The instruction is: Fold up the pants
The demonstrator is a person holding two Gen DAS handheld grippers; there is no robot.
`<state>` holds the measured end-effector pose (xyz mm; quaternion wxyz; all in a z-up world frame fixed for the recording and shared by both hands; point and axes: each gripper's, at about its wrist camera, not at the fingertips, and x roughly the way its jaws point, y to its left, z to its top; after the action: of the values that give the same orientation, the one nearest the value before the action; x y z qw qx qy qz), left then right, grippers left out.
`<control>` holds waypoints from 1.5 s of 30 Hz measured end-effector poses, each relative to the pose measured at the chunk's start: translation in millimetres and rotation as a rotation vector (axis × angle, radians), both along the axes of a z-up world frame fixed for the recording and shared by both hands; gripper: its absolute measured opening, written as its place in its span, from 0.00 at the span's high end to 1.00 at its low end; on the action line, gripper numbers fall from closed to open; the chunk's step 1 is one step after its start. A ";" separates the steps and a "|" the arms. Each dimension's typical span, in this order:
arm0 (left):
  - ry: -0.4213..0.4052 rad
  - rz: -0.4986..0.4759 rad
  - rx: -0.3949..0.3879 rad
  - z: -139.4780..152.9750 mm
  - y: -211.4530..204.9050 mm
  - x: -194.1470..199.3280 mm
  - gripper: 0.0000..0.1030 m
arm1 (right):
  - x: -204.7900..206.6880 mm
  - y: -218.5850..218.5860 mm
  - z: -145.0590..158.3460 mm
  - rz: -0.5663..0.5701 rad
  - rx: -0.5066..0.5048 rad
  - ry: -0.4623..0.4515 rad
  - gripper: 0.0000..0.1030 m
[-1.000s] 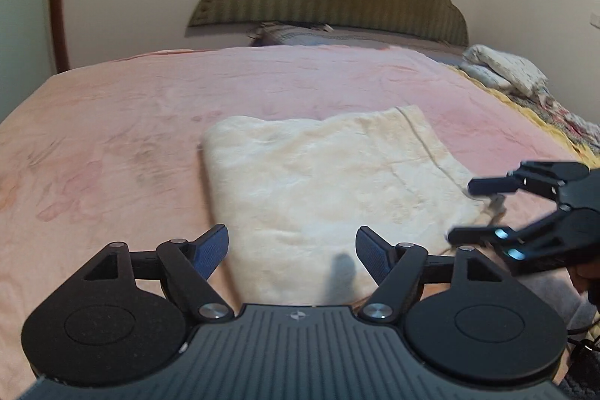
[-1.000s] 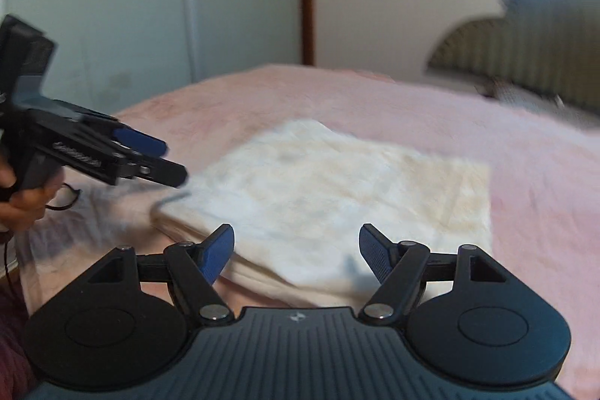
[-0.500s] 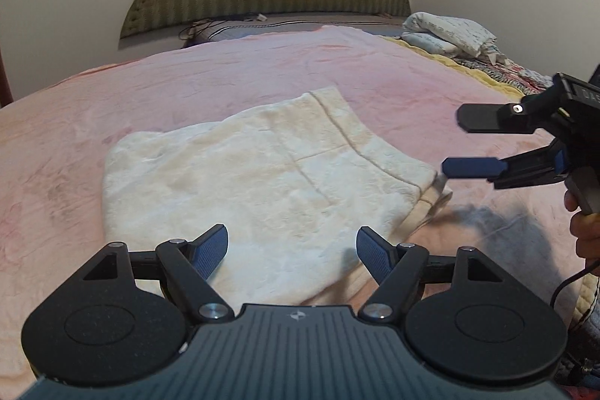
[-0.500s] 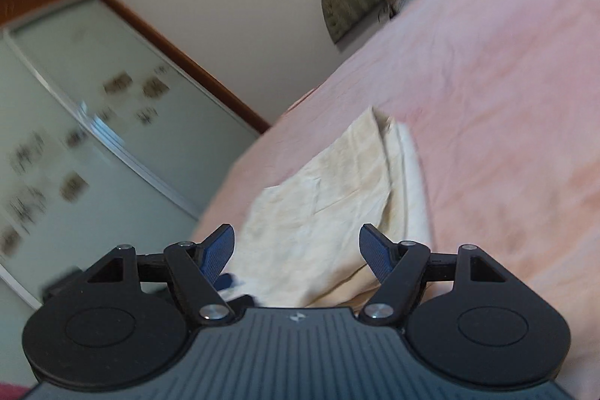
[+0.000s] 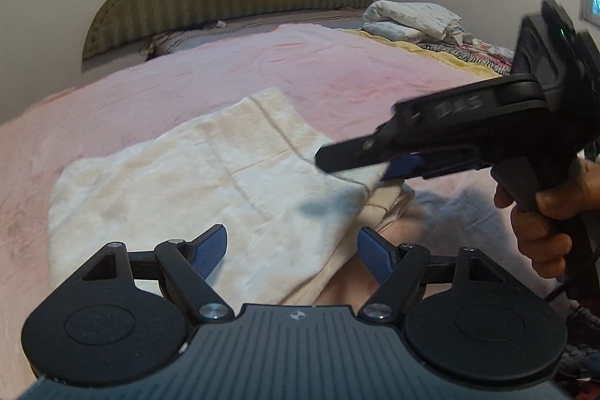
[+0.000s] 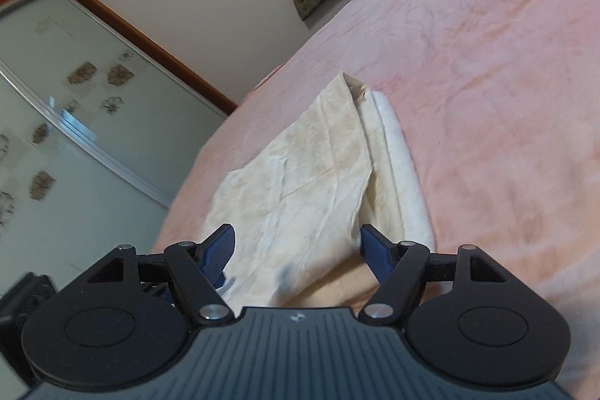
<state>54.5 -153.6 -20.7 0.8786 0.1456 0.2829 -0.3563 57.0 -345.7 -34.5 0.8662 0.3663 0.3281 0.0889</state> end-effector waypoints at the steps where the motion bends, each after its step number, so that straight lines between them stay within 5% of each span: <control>1: -0.026 -0.002 0.014 -2.0 -4.8 -1.5 0.25 | 1.6 2.6 1.9 0.008 -0.039 -0.002 0.63; 2: -0.053 -0.004 0.029 -4.1 -9.7 -3.4 0.25 | 2.9 3.8 2.5 0.014 -0.055 -0.004 0.75; 4: -0.104 -0.021 0.052 -8.6 -18.1 -7.6 0.27 | 4.5 2.1 2.0 0.009 -0.040 -0.010 0.80; 11: -0.130 -0.026 0.056 -16.5 -32.1 -3.0 0.84 | -4.1 -0.2 14.6 0.008 -0.068 -0.060 0.88; 14: -0.077 -0.021 -0.005 -9.7 -31.9 3.0 0.91 | -10.1 0.1 21.3 0.005 -0.114 -0.072 0.88; 29: -0.039 -0.046 -0.027 -22.1 -42.1 5.7 0.94 | -9.7 1.7 20.4 0.007 -0.315 0.000 0.87; 32: -0.024 -0.043 -0.032 -20.4 -40.5 8.5 0.94 | -6.8 11.2 33.2 -0.078 -0.429 -0.032 0.87; 35: -0.024 -0.042 -0.028 -19.3 -40.3 8.3 0.93 | 10.3 19.9 40.0 0.024 -0.413 -0.090 0.88; 37: -0.031 -0.043 -0.013 -16.9 -40.3 5.7 0.93 | 27.7 24.0 30.4 0.095 -0.387 -0.046 0.87; 39: -0.029 -0.068 -0.003 -10.4 -36.8 1.2 0.89 | 41.0 24.4 15.0 0.127 -0.415 0.020 0.88; 42: 0.001 -0.103 -0.052 1.8 -16.1 -4.2 0.70 | 44.6 19.0 4.4 0.157 -0.398 0.042 0.89; 45: -0.038 -0.007 -0.047 8.9 9.5 -1.3 0.57 | 40.4 25.6 11.4 0.147 -0.438 0.023 0.88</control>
<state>53.3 -144.1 -11.8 0.8856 0.1327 0.2574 -0.3630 97.4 -320.2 -23.0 0.9125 0.1456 0.3751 0.0744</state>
